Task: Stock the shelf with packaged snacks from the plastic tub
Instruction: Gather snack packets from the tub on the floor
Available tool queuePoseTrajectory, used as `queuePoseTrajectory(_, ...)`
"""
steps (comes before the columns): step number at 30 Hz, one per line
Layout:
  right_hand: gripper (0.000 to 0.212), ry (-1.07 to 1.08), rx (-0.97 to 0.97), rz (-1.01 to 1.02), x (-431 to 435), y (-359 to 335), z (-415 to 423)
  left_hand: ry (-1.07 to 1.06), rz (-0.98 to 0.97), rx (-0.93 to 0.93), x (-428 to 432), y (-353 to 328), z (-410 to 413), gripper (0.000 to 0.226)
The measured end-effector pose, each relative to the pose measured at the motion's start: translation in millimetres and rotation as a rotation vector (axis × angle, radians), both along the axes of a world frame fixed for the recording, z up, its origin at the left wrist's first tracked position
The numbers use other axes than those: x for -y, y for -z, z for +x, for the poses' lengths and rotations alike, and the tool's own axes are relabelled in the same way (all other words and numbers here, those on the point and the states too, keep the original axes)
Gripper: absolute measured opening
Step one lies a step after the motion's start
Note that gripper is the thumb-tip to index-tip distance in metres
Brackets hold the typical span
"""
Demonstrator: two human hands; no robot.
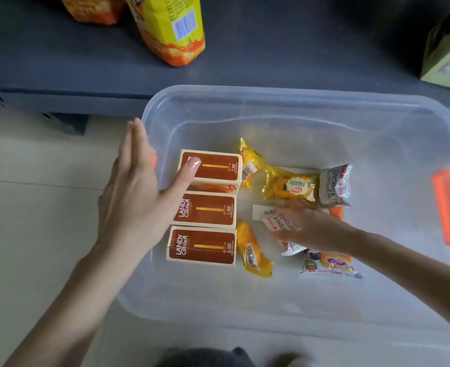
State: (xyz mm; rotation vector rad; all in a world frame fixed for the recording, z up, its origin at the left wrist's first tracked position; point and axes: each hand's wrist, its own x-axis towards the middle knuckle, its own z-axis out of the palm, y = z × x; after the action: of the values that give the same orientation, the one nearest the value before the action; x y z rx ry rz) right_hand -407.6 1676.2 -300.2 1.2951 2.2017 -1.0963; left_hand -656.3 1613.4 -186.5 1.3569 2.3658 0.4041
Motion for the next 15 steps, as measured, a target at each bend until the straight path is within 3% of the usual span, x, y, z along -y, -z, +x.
queuePoseTrajectory(4,0.08,-0.062,0.062,0.034,4,3,2,0.022,0.011,-0.021,2,1,-3,0.092)
queuePoseTrajectory(8,0.075,-0.023,0.067,0.016,5,-1,-2,0.023,0.015,-0.015,4,0,0,0.089)
queuePoseTrajectory(12,0.071,0.171,0.032,-0.184,-5,-13,0,0.083,0.128,-0.051,12,2,-2,0.082)
queuePoseTrajectory(15,0.068,0.384,-0.117,-0.406,-10,-38,8,0.135,0.315,0.023,24,-1,8,0.075)
